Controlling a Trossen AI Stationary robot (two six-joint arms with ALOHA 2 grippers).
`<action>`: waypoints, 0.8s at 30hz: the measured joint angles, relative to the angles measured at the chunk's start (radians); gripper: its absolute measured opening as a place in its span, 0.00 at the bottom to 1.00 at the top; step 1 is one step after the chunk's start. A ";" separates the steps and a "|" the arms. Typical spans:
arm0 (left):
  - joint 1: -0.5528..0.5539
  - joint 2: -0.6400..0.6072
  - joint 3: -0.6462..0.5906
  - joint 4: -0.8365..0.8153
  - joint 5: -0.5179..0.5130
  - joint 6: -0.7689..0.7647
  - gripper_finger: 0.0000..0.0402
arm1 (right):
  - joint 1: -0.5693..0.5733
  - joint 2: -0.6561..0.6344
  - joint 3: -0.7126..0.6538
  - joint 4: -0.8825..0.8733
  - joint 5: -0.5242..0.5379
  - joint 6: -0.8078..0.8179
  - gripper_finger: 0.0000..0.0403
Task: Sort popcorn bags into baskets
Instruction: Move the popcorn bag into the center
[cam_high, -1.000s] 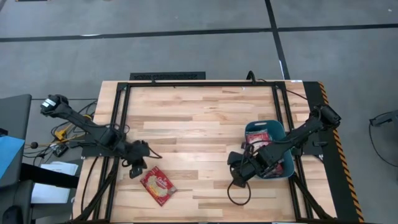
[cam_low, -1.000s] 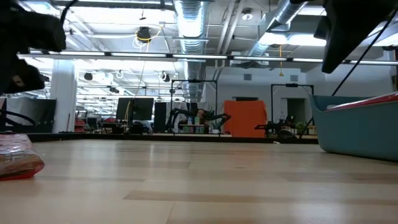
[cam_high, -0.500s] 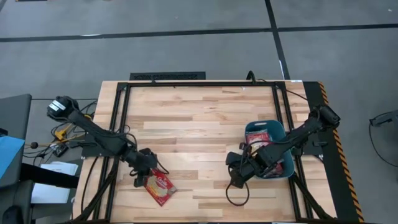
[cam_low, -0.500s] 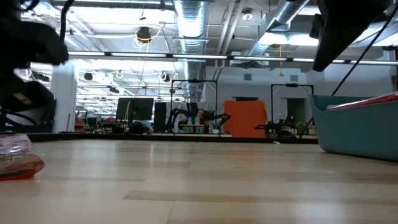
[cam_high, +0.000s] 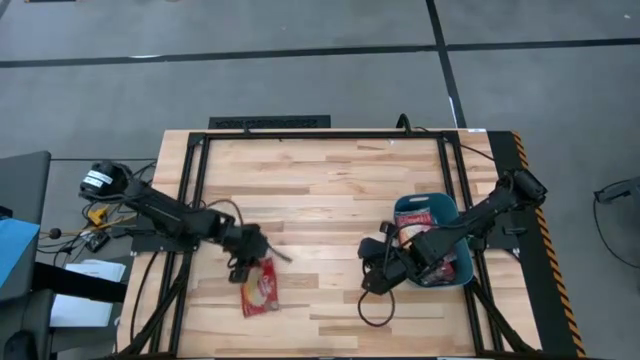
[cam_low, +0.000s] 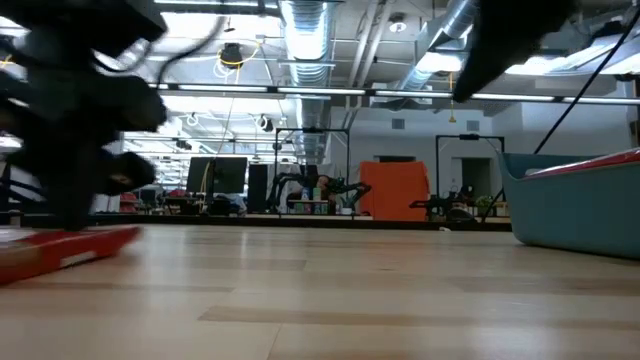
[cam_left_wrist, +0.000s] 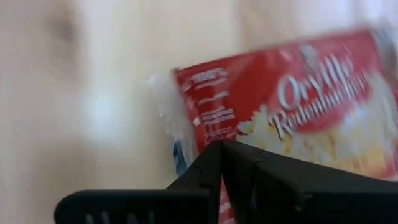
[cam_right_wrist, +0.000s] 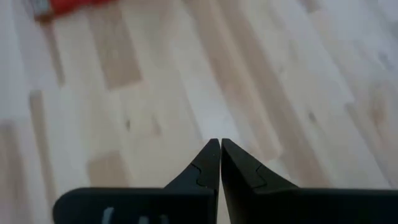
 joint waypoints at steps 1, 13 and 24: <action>0.038 0.000 0.000 0.014 -0.009 0.030 0.00 | -0.009 0.000 0.000 0.016 0.016 0.000 0.09; 0.401 0.135 0.057 0.447 0.044 0.169 0.00 | -0.172 0.000 0.000 0.188 -0.008 0.058 0.18; 0.311 -0.128 0.261 -0.386 -0.104 0.132 0.00 | -0.189 0.000 0.000 0.203 -0.023 -0.023 0.26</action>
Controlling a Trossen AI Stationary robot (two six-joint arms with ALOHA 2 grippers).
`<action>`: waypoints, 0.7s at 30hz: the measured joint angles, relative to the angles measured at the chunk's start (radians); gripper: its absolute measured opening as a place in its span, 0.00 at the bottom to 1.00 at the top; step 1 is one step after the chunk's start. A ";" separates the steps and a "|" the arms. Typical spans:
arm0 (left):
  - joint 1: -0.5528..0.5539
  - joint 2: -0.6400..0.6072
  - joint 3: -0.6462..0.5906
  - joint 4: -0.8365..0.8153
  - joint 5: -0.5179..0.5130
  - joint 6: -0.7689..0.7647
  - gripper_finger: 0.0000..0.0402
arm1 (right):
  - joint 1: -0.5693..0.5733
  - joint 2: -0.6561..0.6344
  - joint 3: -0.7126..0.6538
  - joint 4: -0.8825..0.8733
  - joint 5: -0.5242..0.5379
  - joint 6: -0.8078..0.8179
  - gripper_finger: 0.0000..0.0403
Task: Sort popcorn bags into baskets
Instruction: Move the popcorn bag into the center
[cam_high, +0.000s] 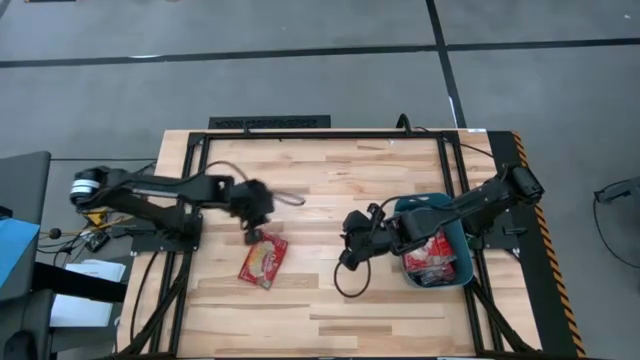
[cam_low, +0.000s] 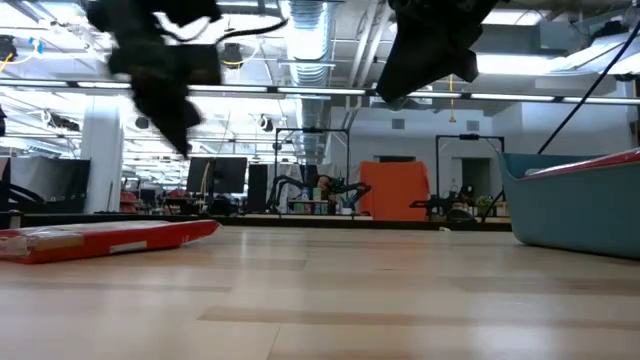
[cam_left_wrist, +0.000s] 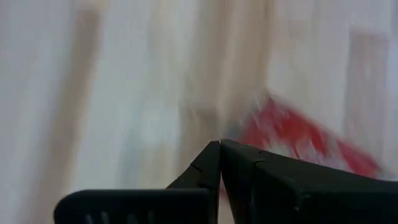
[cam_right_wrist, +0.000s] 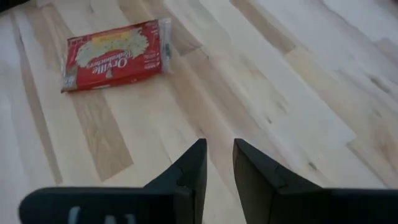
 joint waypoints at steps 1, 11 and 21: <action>-0.022 -0.037 -0.034 -0.020 0.007 -0.045 0.00 | -0.003 0.000 0.000 0.004 0.002 -0.004 0.26; -0.214 -0.345 -0.443 0.234 0.019 -0.540 0.00 | -0.009 0.000 -0.001 0.008 0.017 -0.013 0.25; -0.299 -0.374 -0.538 0.332 -0.078 -0.658 0.00 | -0.010 0.000 -0.001 0.016 0.017 -0.011 0.25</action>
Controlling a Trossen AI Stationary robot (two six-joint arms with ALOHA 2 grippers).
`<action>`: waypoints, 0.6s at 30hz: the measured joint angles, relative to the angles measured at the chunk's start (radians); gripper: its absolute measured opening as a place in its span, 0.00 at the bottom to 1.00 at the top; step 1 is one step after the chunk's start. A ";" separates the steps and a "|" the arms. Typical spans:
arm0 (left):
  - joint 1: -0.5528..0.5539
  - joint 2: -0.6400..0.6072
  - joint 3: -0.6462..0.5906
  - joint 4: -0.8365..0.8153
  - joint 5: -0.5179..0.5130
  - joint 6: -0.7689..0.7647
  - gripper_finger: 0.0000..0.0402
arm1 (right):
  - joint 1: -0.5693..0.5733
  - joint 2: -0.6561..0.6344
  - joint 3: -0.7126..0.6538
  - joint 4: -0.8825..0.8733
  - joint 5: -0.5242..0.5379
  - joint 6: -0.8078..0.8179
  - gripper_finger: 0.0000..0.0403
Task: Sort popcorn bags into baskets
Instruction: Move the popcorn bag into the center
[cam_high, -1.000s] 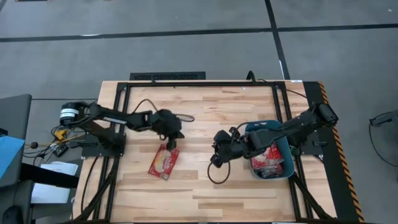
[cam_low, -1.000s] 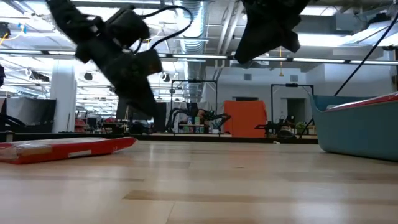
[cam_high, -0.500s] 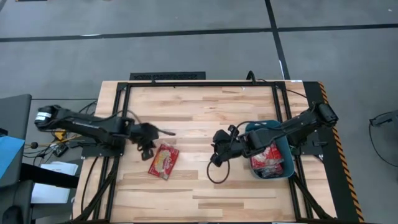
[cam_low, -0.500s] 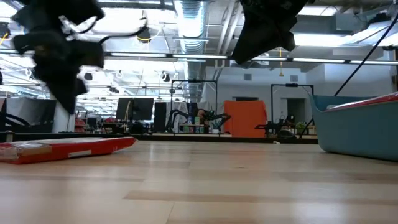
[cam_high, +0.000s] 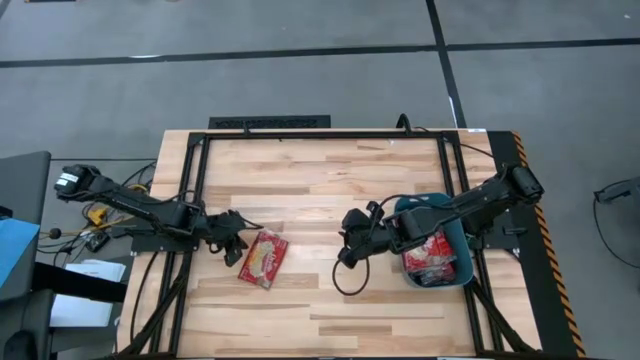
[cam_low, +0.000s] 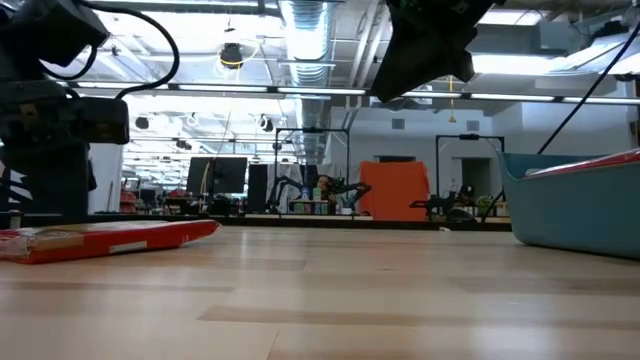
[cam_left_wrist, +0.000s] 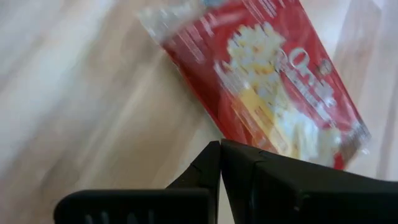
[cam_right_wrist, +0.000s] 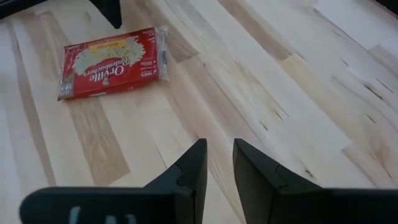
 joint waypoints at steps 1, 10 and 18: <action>0.000 0.003 0.000 0.002 -0.010 0.002 0.00 | 0.000 0.000 0.000 0.002 0.000 0.000 0.25; 0.000 0.143 0.000 0.154 -0.029 0.037 0.00 | 0.000 0.000 0.000 0.002 0.000 0.001 0.25; 0.025 0.343 0.000 0.407 -0.016 0.083 0.00 | 0.000 0.000 0.000 0.004 0.000 0.002 0.25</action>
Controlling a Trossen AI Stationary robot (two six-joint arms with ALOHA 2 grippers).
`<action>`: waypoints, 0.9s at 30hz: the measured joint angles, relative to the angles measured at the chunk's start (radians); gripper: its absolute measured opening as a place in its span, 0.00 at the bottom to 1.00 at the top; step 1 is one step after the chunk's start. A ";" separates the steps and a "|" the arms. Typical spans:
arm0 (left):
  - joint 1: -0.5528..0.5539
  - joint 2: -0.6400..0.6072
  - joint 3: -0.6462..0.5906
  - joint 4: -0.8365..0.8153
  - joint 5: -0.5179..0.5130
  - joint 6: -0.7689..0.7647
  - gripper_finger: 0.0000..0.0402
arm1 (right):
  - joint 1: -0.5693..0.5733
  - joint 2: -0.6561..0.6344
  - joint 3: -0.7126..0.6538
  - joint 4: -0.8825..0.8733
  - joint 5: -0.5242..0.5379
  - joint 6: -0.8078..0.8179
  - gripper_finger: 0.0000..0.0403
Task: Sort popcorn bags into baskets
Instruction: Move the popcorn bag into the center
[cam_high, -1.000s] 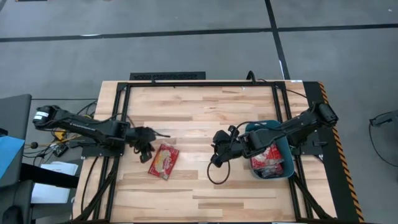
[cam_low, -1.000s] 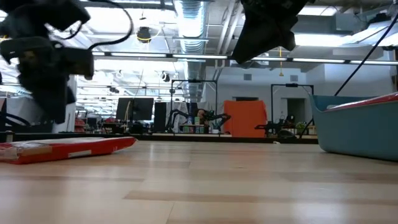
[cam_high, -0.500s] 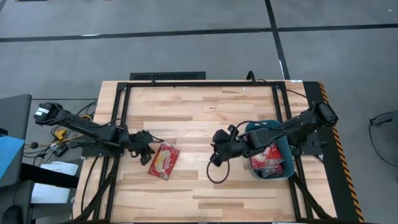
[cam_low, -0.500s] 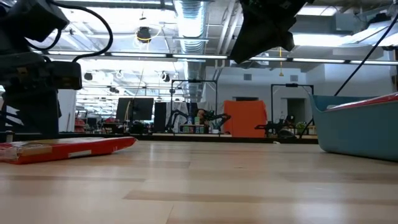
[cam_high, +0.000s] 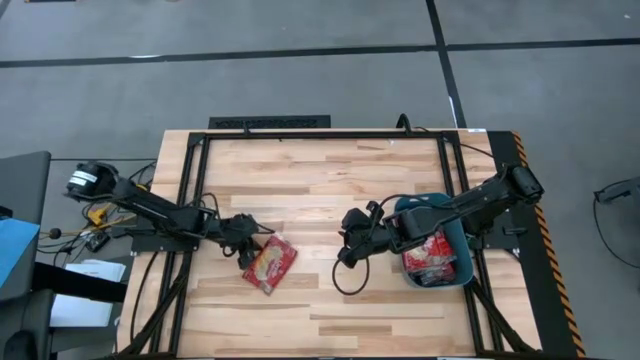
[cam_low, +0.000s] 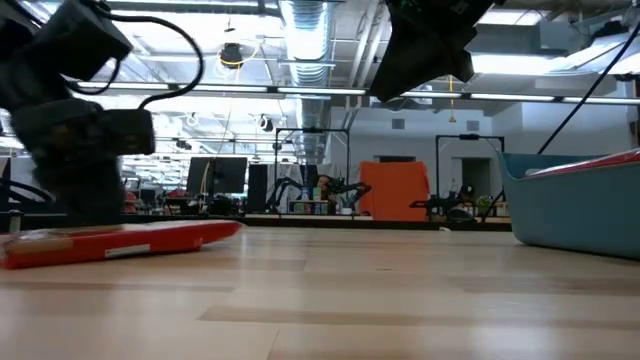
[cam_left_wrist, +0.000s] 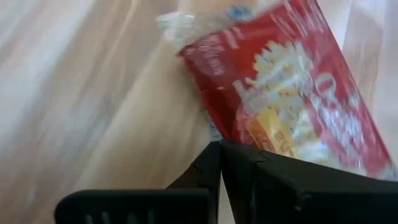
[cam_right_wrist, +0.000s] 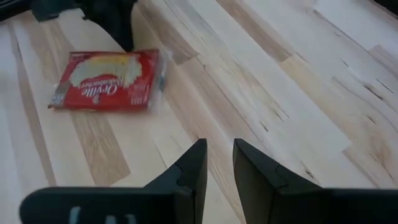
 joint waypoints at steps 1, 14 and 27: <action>0.014 0.026 0.000 0.048 -0.001 0.016 0.00 | 0.000 0.000 0.000 0.003 0.000 0.000 0.25; 0.226 0.330 0.119 0.395 0.305 0.184 0.00 | 0.000 0.000 0.000 0.036 0.000 0.006 0.25; 0.020 0.069 0.122 0.124 0.210 0.207 0.00 | -0.011 0.000 0.000 0.029 0.001 -0.002 0.25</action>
